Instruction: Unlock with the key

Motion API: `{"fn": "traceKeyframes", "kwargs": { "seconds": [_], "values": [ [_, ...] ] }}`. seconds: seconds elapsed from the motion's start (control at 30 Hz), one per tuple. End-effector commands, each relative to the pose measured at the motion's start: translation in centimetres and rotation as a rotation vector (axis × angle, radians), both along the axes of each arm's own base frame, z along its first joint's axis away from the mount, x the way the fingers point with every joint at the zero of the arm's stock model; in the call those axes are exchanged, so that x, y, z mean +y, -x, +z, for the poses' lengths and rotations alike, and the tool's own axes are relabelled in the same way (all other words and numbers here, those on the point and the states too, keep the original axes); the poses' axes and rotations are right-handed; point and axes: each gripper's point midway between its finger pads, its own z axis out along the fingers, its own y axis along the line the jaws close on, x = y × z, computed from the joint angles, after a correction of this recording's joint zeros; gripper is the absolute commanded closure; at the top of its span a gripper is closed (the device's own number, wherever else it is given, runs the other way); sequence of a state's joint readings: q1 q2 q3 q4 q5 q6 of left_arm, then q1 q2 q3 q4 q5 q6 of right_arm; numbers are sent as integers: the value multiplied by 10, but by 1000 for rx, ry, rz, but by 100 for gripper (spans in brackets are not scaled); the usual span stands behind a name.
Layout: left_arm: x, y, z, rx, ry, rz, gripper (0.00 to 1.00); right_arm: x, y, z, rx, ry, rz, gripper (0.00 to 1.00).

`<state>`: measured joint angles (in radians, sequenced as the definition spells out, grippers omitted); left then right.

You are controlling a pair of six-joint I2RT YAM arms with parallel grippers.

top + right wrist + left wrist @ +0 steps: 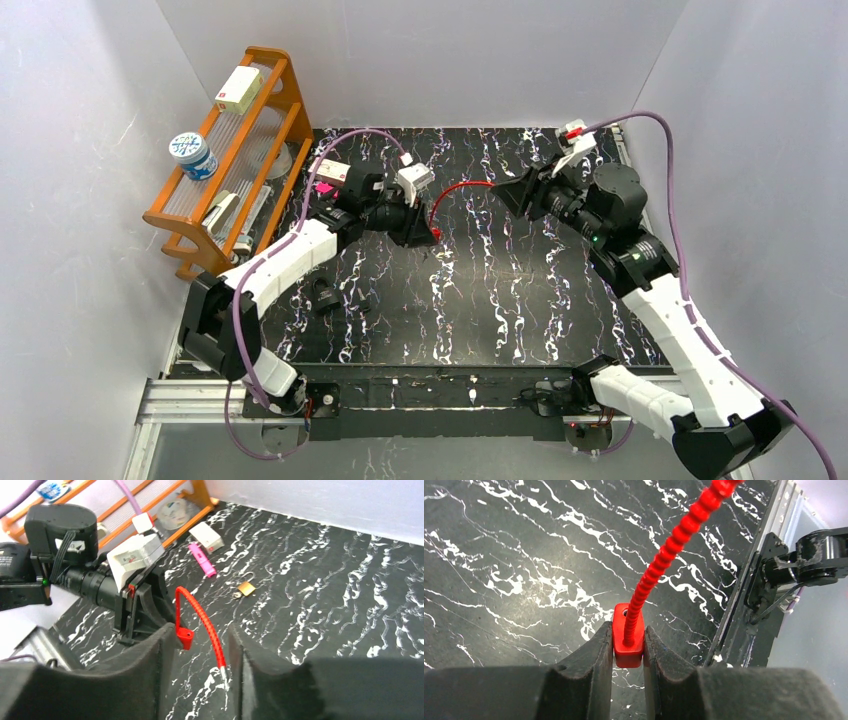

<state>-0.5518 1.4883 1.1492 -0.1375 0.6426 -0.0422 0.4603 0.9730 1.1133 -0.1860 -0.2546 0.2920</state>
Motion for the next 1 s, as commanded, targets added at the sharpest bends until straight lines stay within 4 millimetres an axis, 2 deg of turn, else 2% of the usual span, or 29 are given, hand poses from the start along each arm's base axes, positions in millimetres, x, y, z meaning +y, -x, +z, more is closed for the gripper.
{"fn": "traceKeyframes", "kwargs": {
  "seconds": [0.0,0.13,0.23,0.3,0.43,0.53,0.7,0.73,0.97],
  "values": [
    [6,5,-20,31,-53,-12,100,-25,-9,13,-56,-7,-160,42],
    [6,8,-34,71,-68,-18,100,-38,-11,29,-107,-22,-225,27],
    [5,2,-40,114,-82,31,100,-50,-16,40,-123,-43,-302,24],
    [1,-11,-45,193,-87,119,100,-54,-17,45,-125,-62,-330,23],
    [-28,-34,-45,386,-4,211,100,-51,-17,45,-98,-98,-330,23],
    [-38,-60,-53,404,30,310,100,-48,-18,40,-57,-126,-328,24],
    [-39,-100,-80,437,-48,472,100,-47,-16,34,-10,-143,-329,24],
    [-42,-108,-81,437,-60,479,100,-47,-16,33,-3,-140,-330,24],
    [-48,-144,-116,471,-139,550,98,-49,-11,30,15,-148,-335,23]
  ]
}}
